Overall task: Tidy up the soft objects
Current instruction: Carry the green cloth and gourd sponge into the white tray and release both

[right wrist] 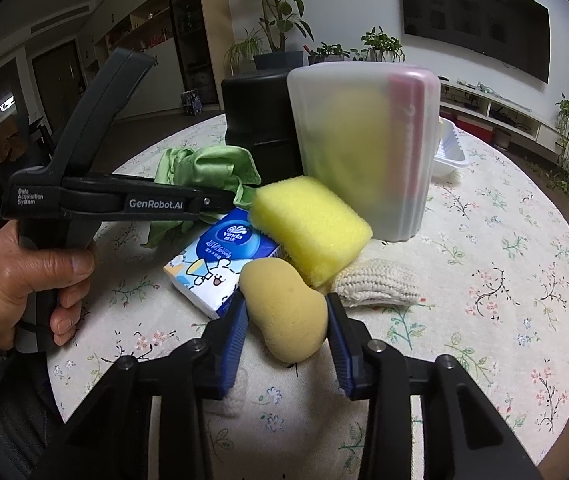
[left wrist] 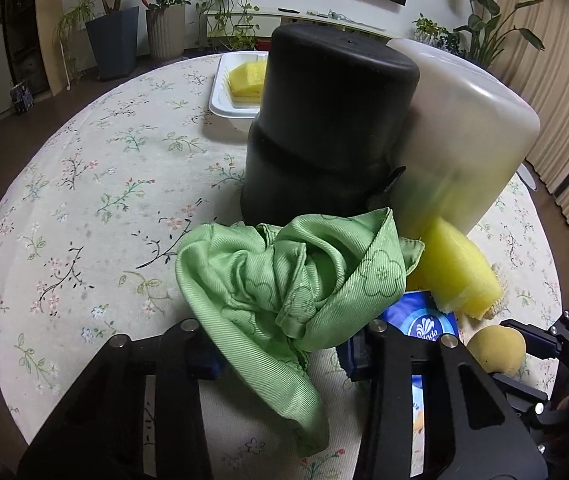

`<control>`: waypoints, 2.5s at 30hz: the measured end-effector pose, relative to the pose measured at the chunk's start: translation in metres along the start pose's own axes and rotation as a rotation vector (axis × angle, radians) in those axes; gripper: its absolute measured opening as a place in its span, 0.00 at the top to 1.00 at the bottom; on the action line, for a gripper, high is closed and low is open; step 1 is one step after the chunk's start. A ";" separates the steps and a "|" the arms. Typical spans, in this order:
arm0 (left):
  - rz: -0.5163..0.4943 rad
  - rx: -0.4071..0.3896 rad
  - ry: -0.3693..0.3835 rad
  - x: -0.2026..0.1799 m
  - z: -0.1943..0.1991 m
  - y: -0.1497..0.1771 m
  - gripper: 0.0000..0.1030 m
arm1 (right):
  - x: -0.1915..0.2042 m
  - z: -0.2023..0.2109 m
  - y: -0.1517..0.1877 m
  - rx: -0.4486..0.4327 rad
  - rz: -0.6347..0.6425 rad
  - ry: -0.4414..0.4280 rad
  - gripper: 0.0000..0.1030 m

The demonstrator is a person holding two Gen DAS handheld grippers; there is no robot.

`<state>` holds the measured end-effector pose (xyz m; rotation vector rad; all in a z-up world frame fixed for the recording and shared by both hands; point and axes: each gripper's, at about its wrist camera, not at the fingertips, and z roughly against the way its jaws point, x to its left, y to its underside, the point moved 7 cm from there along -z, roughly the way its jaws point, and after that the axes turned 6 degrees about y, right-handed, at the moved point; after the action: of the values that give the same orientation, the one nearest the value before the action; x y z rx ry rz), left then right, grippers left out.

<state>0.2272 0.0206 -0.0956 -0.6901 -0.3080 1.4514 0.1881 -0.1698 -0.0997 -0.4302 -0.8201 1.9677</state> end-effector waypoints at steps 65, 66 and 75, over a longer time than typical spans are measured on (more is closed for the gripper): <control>-0.221 0.003 -0.027 0.038 -0.054 -0.227 0.63 | -0.209 -0.096 -0.223 0.040 0.068 0.205 0.61; -0.228 0.009 -0.020 0.034 -0.060 -0.230 0.63 | -0.204 -0.101 -0.228 0.043 0.081 0.195 0.61; -0.279 0.070 -0.013 0.015 -0.100 -0.234 0.63 | -0.152 -0.142 -0.263 0.063 0.194 0.077 0.61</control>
<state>0.4751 0.0179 -0.0354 -0.5568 -0.3474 1.1959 0.5137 -0.1576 -0.0222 -0.5631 -0.6872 2.1352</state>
